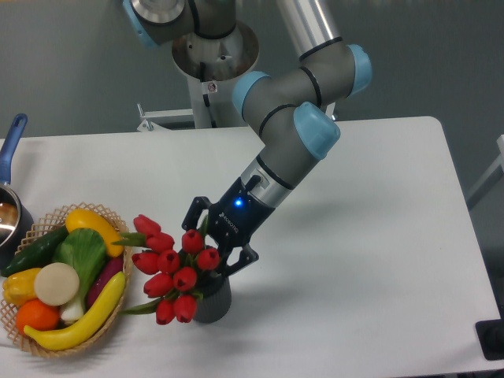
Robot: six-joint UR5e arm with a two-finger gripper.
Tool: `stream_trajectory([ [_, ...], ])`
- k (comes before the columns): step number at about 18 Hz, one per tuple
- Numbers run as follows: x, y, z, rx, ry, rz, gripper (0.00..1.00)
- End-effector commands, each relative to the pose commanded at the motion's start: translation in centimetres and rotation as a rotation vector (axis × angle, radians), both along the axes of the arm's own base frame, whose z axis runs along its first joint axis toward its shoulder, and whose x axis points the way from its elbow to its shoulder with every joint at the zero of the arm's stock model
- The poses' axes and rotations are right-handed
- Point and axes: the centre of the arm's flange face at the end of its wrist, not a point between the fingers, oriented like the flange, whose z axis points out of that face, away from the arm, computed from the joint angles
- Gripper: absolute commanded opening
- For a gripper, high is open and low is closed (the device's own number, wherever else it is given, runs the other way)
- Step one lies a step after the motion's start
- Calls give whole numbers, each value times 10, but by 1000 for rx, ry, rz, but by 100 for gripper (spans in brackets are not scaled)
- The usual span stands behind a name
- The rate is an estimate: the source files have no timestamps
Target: Pick up the flowers from the vase
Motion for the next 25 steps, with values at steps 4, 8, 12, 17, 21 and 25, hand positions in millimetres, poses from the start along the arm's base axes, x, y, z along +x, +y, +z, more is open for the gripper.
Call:
stream_trajectory([
  [4,0,0,4,4,3,1,45],
  [8,-1,1,10,5,-8,15,44],
  [12,-4,2,23,35,-45,32,44],
  [17,-7,0,50,57,-90,80,44],
  [21,-10,2,71,89,-164,109,44],
  [25,-16,-7,91,124,-187,129,44],
])
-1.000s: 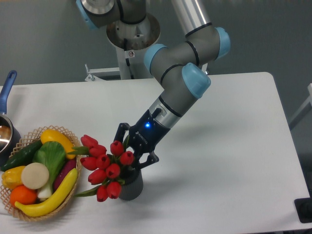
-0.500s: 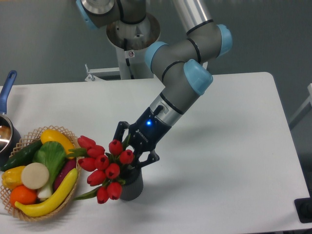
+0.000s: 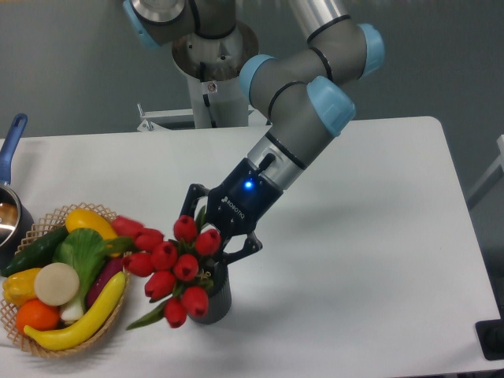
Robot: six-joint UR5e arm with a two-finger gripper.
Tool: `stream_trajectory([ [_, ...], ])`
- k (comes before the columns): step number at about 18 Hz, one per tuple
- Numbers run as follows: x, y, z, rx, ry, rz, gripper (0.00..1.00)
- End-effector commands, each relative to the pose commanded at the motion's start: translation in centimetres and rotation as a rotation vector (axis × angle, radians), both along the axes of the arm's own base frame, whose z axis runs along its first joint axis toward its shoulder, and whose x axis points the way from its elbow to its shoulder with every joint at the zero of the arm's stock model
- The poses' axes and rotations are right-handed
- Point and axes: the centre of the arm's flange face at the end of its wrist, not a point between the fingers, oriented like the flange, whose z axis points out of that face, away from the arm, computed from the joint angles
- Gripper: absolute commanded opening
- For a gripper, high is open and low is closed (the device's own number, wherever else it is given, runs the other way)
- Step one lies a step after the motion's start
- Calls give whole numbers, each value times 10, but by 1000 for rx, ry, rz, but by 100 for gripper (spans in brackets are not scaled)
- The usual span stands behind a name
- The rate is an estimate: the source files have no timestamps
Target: Pick up the flowers from the vase
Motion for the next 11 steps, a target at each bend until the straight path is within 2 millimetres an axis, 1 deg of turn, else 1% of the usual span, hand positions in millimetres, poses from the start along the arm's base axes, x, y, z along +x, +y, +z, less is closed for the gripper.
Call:
stream_trajectory([
  [1,-2,-3,7,2,-1,11,44],
  [3,-4,-4,17,16,-21,20,44],
  [4,-6,-5,20,20,-32,27,44],
  [5,-8,-7,19,19,-28,30,45],
  [6,-6,-6,16,15,-33,27,47],
  [9,-8,-8,16,17,-26,31,70],
  [11,-10,-13,12,15,-23,35,71],
])
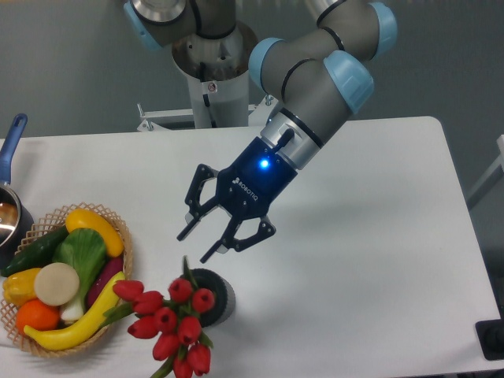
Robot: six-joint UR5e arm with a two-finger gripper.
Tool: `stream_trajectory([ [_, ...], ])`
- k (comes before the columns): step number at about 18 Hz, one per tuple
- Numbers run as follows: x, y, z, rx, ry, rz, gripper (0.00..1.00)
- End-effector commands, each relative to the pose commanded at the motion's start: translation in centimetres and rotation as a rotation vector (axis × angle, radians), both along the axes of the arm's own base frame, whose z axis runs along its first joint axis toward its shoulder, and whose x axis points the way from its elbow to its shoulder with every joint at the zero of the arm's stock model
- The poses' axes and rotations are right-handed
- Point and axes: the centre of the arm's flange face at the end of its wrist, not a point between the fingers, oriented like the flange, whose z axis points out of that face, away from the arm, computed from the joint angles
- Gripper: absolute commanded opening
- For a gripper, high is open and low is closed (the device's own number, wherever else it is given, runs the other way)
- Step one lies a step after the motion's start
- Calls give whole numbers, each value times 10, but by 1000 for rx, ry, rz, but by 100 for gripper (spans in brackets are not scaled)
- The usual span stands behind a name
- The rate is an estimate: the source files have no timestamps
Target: Pick up the flowers from the vase
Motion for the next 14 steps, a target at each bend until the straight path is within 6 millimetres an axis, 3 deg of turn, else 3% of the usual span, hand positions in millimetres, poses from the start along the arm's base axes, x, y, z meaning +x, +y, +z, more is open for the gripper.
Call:
stream_trajectory([
  [3,1,-1,-5,-1,7,-8,71],
  [5,-4,-12,-8,-18,8,15,71],
  [6,3,-20,-28,-61,1,23,71],
  [7,6,-34,-44,-95,49,22,70],
  [9,-8,-59,-68,-123,122,21,72],
  [10,-11,-71,-71,-125,123,34,72],
  [12,-38,-109,-83,-139,109,109,73],
  [13,-41,-112,-87,-131,113,105,78],
  [14,-42,-111,-88,-126,123,98,90],
])
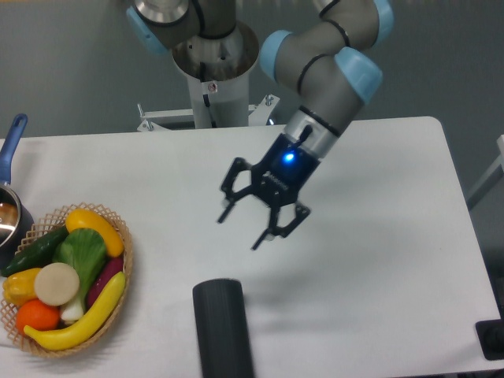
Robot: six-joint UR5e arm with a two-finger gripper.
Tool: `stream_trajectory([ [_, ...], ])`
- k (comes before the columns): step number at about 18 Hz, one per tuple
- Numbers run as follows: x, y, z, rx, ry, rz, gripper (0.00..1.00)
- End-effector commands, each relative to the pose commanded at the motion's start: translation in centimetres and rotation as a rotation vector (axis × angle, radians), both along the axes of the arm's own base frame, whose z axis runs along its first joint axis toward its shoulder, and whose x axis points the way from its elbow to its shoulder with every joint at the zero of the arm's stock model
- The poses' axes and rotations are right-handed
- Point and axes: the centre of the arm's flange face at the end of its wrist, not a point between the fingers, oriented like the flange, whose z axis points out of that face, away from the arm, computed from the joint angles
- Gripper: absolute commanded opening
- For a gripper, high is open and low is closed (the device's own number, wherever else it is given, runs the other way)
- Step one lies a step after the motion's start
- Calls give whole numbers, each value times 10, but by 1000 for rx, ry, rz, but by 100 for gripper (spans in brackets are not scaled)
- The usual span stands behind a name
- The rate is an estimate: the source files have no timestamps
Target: Pick up the flowers from the vase
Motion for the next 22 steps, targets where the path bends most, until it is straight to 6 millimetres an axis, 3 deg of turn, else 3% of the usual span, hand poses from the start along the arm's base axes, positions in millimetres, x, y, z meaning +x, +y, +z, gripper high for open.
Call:
stream_trajectory([
  [1,1,4,8,2,6,-2,98],
  [4,25,28,18,3,-12,-51,100],
  [5,31,36,30,6,-14,-52,100],
  [7,26,46,43,-12,-32,-25,100],
  [13,16,44,40,-53,-10,-4,100],
  [16,28,35,66,-39,34,4,100],
  [21,28,24,113,-4,113,27,100],
  [22,30,23,111,-9,112,28,100],
])
